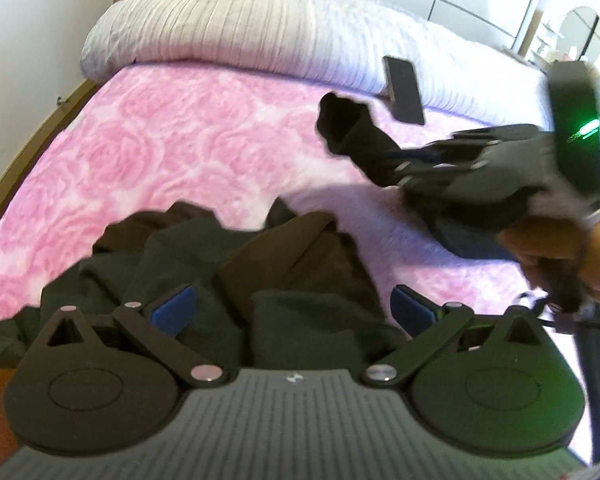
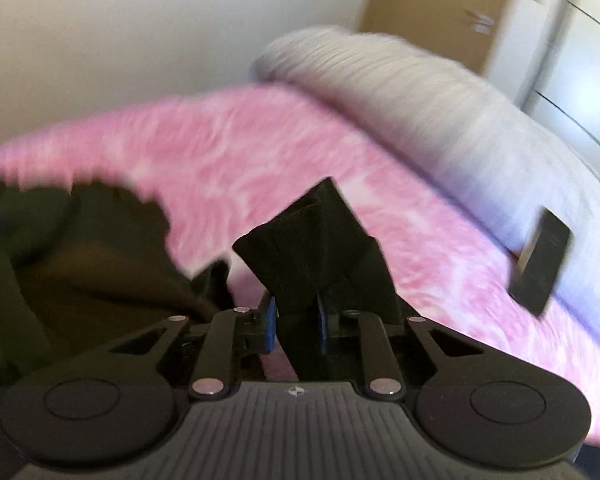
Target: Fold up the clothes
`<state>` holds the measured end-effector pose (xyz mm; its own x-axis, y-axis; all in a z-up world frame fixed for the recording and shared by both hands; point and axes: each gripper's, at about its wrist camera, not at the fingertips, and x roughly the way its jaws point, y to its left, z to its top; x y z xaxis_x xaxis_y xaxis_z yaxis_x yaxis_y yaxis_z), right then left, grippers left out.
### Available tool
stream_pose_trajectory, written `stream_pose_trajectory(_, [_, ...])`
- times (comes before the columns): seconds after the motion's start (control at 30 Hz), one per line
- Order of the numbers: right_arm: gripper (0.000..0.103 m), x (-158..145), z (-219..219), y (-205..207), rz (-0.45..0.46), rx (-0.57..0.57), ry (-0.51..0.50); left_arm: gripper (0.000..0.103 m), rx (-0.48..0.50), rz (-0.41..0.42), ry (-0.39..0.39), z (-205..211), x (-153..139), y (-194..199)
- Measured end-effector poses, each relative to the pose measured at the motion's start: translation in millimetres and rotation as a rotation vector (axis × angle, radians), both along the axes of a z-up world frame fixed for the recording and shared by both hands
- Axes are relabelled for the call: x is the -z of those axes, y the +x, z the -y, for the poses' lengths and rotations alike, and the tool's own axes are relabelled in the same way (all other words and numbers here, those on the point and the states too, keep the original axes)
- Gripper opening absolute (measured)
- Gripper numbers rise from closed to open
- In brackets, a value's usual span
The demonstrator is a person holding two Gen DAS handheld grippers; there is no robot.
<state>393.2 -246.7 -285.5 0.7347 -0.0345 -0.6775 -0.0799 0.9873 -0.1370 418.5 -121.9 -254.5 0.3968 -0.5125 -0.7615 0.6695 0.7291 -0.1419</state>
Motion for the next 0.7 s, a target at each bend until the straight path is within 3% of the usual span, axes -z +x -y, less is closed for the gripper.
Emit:
stream_pose_trajectory(0.17, [0.019, -62, 58, -57, 0.167, 0.211, 0.216, 0.102, 0.058, 0.025, -0.016, 30, -22, -9])
stream_pose_trajectory(0.37, [0.019, -112, 142, -152, 0.333, 0.448, 0.327, 0.102, 0.191, 0.052, -0.038, 101, -42, -34])
stream_pose_trajectory(0.57, [0.017, -113, 235, -245, 0.388, 0.677, 0.392, 0.102, 0.364, 0.090, -0.065, 202, -48, -85])
stream_pose_trajectory(0.7, [0.017, -101, 292, -290, 0.387, 0.765, 0.436, 0.102, 0.469, 0.118, -0.018, 271, -26, -126])
